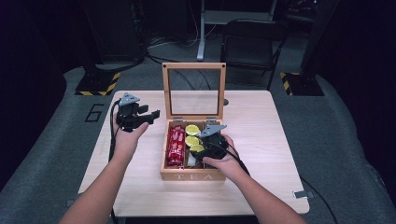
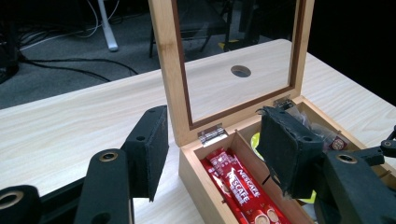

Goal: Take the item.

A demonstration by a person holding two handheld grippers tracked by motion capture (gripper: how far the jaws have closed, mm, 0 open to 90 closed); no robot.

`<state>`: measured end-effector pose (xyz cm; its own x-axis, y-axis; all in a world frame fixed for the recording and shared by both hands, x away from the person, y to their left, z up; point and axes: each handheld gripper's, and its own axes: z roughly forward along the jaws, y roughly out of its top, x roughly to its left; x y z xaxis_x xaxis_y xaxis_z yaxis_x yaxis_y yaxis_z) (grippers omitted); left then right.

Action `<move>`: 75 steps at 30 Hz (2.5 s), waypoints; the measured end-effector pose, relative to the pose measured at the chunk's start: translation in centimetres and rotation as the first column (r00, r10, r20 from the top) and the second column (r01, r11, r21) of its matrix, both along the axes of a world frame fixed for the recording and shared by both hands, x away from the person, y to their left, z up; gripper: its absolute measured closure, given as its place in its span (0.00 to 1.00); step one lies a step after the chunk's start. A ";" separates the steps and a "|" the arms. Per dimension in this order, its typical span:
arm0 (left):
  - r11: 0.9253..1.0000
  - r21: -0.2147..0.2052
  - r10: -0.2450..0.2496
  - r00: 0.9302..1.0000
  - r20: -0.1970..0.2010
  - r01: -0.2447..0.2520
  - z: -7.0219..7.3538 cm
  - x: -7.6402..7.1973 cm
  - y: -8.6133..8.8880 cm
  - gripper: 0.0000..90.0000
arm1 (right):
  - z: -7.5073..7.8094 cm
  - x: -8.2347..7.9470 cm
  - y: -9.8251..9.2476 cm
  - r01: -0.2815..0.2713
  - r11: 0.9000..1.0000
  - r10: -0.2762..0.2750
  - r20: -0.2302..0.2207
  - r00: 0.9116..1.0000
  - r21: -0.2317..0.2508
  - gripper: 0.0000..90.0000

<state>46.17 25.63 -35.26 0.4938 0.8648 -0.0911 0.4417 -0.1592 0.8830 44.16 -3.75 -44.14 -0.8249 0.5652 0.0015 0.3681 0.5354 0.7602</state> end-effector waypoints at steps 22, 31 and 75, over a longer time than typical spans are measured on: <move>1.000 0.000 0.005 1.000 0.003 -0.005 0.0 0.0 0.3 0.47 | -0.8 0.4 0.6 -0.018 1.000 0.018 -0.027 0.999 -0.019 0.34; 1.000 -0.001 0.004 1.000 0.002 -0.004 -0.1 0.0 0.3 0.47 | -1.0 0.5 0.7 -0.033 0.999 0.032 -0.037 0.999 -0.038 0.37; 1.000 -0.009 0.009 1.000 0.005 -0.009 0.2 -0.1 0.5 0.47 | 2.1 0.9 0.0 -0.032 0.999 0.032 0.005 0.999 -0.023 0.41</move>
<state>46.12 26.14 -35.09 0.4864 0.8685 -0.0960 0.4386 -0.1476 0.8865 45.07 -3.80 -42.03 -0.8424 0.5386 -0.0160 0.3465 0.5642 0.7494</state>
